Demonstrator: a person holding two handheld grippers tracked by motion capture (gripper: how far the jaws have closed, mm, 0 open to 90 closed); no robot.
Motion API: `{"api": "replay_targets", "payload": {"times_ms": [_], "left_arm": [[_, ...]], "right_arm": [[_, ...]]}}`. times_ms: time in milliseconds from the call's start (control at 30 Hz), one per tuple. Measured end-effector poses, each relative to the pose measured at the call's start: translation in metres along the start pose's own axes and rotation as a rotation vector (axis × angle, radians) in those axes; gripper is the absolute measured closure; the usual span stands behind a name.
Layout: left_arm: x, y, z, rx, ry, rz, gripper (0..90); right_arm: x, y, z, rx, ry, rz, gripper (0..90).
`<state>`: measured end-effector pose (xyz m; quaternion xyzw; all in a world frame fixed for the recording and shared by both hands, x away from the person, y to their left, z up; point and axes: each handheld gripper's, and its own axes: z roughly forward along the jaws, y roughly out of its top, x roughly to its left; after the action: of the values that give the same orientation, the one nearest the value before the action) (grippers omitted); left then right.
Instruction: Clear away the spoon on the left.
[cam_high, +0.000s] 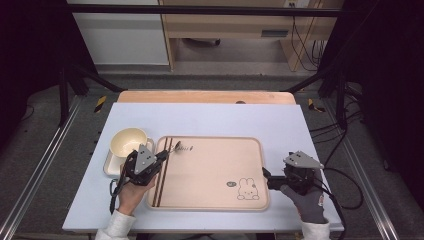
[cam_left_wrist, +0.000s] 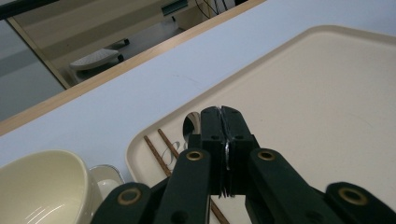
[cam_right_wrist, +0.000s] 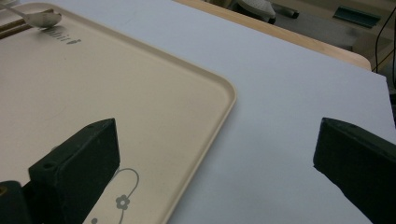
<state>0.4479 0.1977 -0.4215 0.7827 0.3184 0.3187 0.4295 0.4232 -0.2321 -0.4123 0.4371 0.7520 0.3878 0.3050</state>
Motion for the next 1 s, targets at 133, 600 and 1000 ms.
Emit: {"api": "replay_targets", "payload": {"times_ms": [133, 600, 1000], "left_arm": [[-0.004, -0.001, 0.003, -0.003, 0.002, 0.019, 88.5], [-0.022, -0.003, 0.013, 0.039, 0.006, 0.137, 86.7], [-0.025, -0.005, 0.015, 0.085, 0.010, 0.181, 85.5]], "right_arm": [[0.000, 0.000, 0.000, 0.000, -0.001, 0.000, 0.7], [0.000, 0.000, -0.002, -0.007, -0.001, -0.004, 0.7], [0.000, 0.000, 0.000, 0.001, 0.000, -0.005, 0.7]]}}
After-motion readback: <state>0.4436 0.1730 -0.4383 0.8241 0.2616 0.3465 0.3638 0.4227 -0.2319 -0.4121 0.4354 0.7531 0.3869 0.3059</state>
